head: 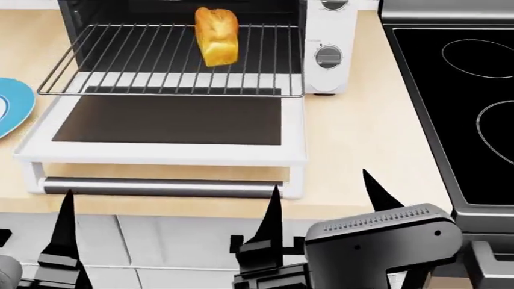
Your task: Pick the bread from the rack and place it on the plate on the counter.
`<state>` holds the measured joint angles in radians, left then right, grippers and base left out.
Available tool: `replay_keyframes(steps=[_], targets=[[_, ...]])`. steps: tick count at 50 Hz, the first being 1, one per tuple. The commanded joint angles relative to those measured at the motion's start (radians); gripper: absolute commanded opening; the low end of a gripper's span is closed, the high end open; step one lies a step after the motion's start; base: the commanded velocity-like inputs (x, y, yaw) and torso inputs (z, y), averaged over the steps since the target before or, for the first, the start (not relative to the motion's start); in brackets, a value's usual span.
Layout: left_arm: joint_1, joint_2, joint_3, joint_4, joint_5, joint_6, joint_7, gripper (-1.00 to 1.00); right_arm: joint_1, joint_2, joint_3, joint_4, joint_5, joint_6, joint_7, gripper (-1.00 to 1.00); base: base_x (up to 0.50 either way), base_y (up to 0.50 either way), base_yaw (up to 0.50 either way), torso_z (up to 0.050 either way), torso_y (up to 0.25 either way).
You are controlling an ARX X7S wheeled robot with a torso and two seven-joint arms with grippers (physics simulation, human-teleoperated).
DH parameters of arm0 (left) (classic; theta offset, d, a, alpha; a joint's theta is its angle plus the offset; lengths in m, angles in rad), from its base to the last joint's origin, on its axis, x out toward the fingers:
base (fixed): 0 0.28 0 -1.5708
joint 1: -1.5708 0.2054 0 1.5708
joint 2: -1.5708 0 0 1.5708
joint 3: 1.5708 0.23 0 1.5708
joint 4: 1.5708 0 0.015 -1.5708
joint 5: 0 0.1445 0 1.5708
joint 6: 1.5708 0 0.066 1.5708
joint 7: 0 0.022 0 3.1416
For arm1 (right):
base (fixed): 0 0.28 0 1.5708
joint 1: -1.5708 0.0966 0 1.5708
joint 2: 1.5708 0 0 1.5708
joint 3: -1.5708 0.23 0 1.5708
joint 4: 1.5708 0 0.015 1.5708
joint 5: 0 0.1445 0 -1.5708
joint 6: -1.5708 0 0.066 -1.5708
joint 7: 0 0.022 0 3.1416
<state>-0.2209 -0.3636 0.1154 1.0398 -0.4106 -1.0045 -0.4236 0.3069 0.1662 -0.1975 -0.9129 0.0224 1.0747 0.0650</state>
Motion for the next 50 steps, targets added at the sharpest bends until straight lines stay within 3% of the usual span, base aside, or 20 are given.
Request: replay_keyframes(steps=[1, 17, 25, 50], targets=[[-0.036, -0.061, -0.016, 0.004, -0.138, 0.016, -0.101, 1.00, 0.051, -0.015, 0.007, -0.051, -0.017, 0.076, -0.013, 1.00, 0.00, 0.00, 0.00, 0.047, 0.082], [-0.094, -0.212, 0.035, 0.004, -0.351, 0.098, -0.313, 1.00, 0.185, -0.017, -0.080, -0.134, -0.070, 0.209, -0.021, 1.00, 0.07, 0.00, 0.00, 0.047, 0.081], [-0.136, -0.298, 0.089, 0.004, -0.443, 0.158, -0.421, 1.00, 0.164, -0.163, -0.144, -0.134, -0.514, 0.197, -0.357, 1.00, 0.27, 0.00, 0.00, 0.047, 0.081], [-0.165, -0.397, 0.201, -0.003, -0.485, 0.274, -0.525, 1.00, 0.163, -0.164, -0.151, -0.134, -0.511, 0.195, -0.362, 1.00, 0.27, 0.00, 0.00, 0.047, 0.081]])
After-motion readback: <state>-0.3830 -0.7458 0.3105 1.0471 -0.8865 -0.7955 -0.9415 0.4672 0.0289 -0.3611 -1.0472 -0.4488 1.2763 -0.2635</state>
